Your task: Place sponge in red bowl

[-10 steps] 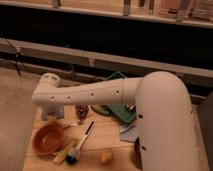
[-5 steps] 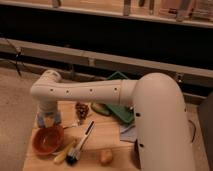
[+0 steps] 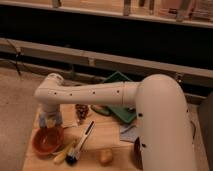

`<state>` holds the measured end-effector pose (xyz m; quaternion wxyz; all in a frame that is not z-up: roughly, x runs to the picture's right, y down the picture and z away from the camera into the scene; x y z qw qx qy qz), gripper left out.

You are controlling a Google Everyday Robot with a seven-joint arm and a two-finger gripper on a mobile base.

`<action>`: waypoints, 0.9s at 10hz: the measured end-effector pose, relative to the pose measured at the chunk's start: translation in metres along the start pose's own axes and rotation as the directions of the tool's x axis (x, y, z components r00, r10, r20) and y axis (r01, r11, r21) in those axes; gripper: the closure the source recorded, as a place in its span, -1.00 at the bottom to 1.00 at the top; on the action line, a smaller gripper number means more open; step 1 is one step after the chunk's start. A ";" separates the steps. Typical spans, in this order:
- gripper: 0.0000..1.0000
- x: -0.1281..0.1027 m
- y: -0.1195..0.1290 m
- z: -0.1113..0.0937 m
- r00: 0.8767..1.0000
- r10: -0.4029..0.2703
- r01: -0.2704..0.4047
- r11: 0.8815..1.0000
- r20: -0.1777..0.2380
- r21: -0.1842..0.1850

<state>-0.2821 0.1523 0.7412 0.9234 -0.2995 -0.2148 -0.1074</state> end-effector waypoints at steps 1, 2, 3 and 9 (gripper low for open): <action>1.00 -0.003 0.001 0.000 1.000 -0.008 0.008 1.000 0.002 -0.024; 1.00 -0.005 0.005 0.001 1.000 -0.011 0.011 0.999 0.001 -0.048; 1.00 -0.004 0.010 0.003 1.000 -0.013 0.013 0.998 0.001 -0.055; 0.87 0.005 0.012 0.007 1.000 0.001 -0.001 0.999 0.001 -0.037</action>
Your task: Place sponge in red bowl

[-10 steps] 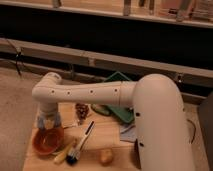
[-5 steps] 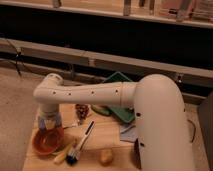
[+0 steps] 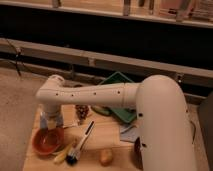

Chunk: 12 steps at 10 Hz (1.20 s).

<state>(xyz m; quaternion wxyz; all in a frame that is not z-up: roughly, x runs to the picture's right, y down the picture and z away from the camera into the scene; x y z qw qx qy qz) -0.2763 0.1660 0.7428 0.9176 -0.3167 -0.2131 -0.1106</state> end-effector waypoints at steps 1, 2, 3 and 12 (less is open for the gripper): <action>0.63 0.001 0.000 0.003 1.000 0.001 -0.001 1.000 0.004 0.007; 0.39 0.004 0.000 0.004 1.000 0.007 -0.007 1.000 0.005 0.014; 0.28 0.005 0.000 0.004 1.000 0.010 -0.010 1.000 0.006 0.013; -0.50 0.010 0.002 0.007 1.000 0.021 -0.021 1.000 0.007 0.016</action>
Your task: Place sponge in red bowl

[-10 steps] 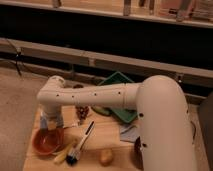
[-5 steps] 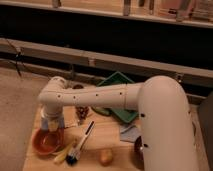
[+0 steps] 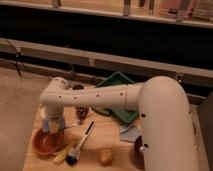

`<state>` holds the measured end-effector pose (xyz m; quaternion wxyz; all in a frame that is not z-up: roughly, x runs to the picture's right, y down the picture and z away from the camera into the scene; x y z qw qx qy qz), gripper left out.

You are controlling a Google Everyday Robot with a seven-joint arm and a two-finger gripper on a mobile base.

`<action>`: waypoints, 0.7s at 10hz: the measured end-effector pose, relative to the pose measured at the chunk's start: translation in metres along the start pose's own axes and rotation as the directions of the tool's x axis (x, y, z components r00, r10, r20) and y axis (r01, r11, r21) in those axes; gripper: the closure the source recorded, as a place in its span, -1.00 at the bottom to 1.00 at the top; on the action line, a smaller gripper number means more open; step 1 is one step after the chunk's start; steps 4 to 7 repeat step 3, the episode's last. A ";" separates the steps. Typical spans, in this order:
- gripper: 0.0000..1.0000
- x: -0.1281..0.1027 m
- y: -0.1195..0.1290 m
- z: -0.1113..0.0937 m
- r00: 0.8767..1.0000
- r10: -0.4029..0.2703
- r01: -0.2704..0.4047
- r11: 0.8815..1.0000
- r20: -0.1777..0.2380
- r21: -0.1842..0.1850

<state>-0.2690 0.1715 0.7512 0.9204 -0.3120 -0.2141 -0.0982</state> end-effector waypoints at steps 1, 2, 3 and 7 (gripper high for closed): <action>-0.57 0.000 0.000 0.000 1.000 0.001 -0.001 1.000 0.000 0.000; -0.69 0.001 0.000 0.001 1.000 0.002 -0.002 1.000 0.000 0.001; -0.72 0.001 0.000 0.001 1.000 0.002 -0.002 1.000 0.001 0.003; -0.72 0.001 0.000 0.001 1.000 0.002 -0.002 1.000 0.001 0.003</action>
